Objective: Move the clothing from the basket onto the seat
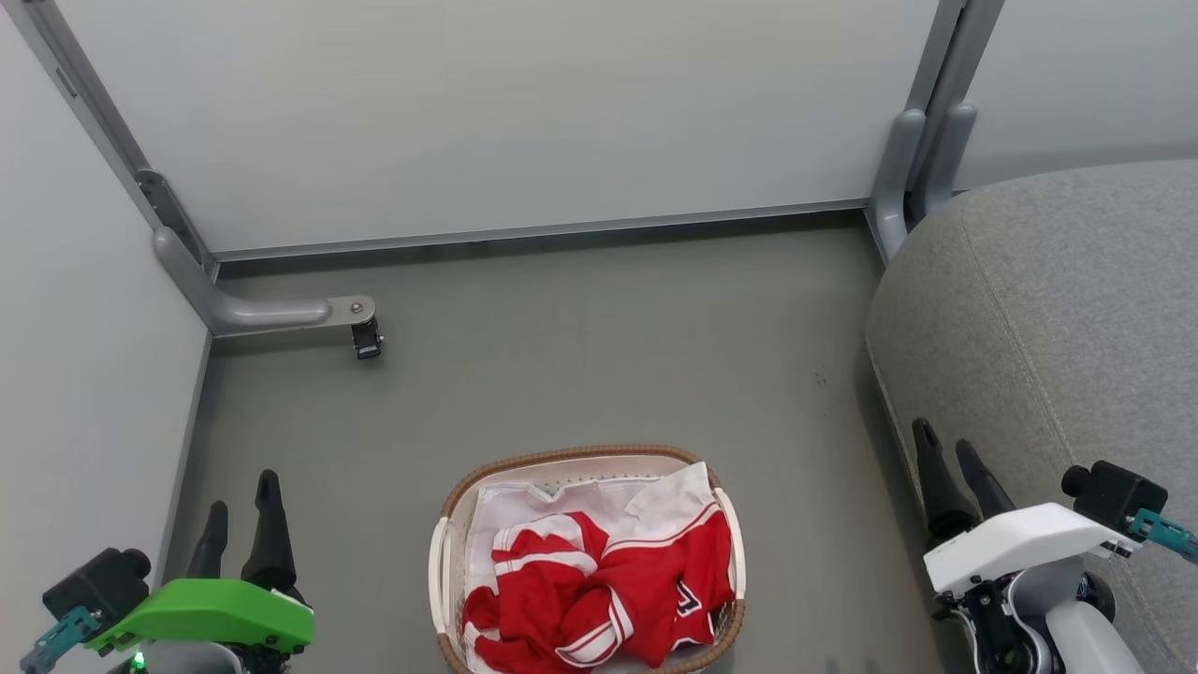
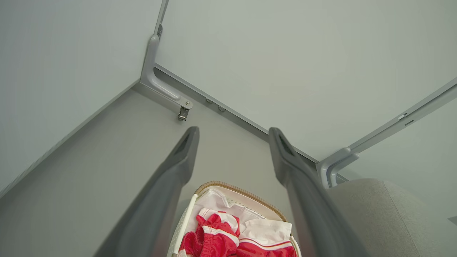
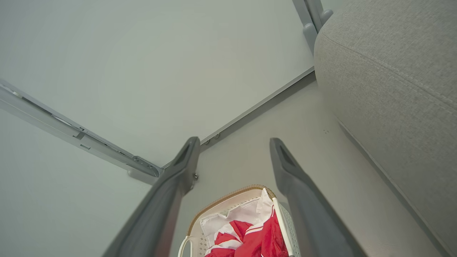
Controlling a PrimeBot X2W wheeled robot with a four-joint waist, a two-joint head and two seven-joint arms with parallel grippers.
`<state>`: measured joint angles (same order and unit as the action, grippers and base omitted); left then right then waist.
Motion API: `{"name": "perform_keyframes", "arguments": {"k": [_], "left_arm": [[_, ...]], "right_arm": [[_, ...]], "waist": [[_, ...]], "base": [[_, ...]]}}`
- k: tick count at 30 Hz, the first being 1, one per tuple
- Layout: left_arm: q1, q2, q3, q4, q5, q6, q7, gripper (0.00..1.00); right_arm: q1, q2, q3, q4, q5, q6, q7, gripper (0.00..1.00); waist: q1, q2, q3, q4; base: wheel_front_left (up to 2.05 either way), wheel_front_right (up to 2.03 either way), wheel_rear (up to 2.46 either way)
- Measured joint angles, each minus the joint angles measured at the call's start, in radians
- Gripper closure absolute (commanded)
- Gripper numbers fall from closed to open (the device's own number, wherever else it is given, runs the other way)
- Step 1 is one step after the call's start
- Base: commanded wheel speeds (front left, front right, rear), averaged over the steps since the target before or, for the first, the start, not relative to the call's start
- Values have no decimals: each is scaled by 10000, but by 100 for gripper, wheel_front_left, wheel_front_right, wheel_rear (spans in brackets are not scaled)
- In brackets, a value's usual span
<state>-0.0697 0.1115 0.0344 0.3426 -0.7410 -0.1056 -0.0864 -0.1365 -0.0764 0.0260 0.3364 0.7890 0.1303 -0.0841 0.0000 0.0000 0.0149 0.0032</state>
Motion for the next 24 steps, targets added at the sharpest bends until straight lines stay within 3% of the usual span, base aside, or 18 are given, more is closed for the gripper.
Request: {"name": "perform_keyframes", "arguments": {"k": [24], "left_arm": [[236,215,-349,144,2638,174,-671,0]], "right_arm": [[-28,-29,334,430,-2897,2,-683,0]], "waist": [[0,0,25,-20]], "base": [[0,0,0]]}}
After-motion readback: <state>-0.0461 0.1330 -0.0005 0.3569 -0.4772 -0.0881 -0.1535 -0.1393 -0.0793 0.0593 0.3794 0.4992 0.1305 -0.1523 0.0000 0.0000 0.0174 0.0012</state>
